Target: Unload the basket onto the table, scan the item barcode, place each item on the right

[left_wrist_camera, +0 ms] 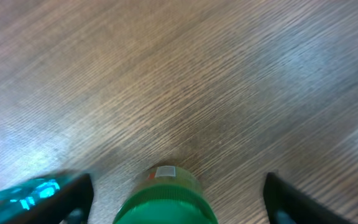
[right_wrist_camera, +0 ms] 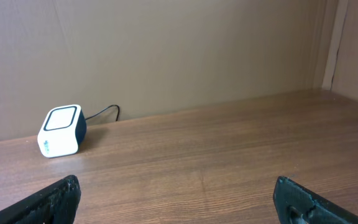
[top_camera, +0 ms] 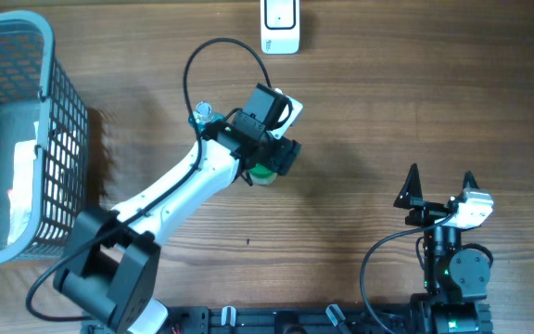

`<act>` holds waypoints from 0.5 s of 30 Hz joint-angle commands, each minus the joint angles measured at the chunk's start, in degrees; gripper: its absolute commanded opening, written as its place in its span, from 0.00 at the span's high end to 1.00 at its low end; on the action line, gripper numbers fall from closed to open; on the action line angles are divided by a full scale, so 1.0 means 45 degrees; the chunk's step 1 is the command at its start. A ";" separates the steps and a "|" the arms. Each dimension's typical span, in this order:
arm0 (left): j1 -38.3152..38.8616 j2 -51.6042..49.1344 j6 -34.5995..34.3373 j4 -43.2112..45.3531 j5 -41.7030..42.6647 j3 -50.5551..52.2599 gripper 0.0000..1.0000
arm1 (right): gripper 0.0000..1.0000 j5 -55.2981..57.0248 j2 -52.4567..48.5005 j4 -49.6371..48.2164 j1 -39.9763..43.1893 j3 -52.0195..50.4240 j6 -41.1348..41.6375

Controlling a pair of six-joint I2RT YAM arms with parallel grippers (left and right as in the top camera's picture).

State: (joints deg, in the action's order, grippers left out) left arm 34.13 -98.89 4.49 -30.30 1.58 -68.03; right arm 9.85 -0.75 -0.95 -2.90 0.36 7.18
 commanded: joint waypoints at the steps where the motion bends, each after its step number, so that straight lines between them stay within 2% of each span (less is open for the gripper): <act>1: 0.0039 0.0000 0.0102 0.0223 0.0204 -0.0049 0.00 | 0.00 -0.0204 0.0049 -0.0063 0.0044 -0.0010 -0.0223; 6: 0.0034 0.0486 -0.1345 0.0321 0.0199 -0.0049 0.00 | 0.00 -0.0204 0.0049 -0.0063 0.0044 -0.0010 -0.0223; 15: 0.0185 0.0646 -0.6207 -0.0257 -0.0058 -0.0049 0.00 | 0.00 -0.0204 0.0049 -0.0063 0.0044 -0.0010 -0.0219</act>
State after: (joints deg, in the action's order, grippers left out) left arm 34.20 -97.19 -11.51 -30.74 1.56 -68.03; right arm 9.82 -0.75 -0.95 -2.87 0.36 7.18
